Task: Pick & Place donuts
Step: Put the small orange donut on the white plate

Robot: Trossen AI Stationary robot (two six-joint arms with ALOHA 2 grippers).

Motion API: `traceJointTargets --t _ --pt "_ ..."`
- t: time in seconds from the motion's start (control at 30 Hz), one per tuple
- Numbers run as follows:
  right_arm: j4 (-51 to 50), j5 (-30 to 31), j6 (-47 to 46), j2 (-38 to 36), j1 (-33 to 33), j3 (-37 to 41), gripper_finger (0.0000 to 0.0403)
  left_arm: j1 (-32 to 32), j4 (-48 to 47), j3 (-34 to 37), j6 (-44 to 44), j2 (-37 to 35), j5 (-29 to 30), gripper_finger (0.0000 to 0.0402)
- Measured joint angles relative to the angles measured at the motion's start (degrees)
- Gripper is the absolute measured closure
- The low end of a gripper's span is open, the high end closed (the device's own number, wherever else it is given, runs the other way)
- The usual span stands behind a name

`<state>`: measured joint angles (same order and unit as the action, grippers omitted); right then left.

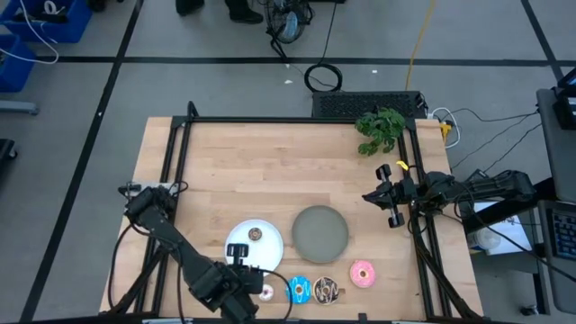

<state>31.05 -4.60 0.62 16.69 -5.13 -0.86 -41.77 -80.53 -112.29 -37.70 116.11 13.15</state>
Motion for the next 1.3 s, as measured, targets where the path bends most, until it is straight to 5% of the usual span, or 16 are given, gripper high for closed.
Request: traceJointTargets --t 0.73,1.3 --pt "0.0 0.0 0.0 0.0 0.0 0.0 0.0403 17.7 5.2 1.0 16.2 0.0 1.9 0.0388" --pt "-0.4 0.0 0.0 0.0 0.0 0.0 0.0403 19.6 24.1 20.0 17.5 0.0 -6.5 0.0387"
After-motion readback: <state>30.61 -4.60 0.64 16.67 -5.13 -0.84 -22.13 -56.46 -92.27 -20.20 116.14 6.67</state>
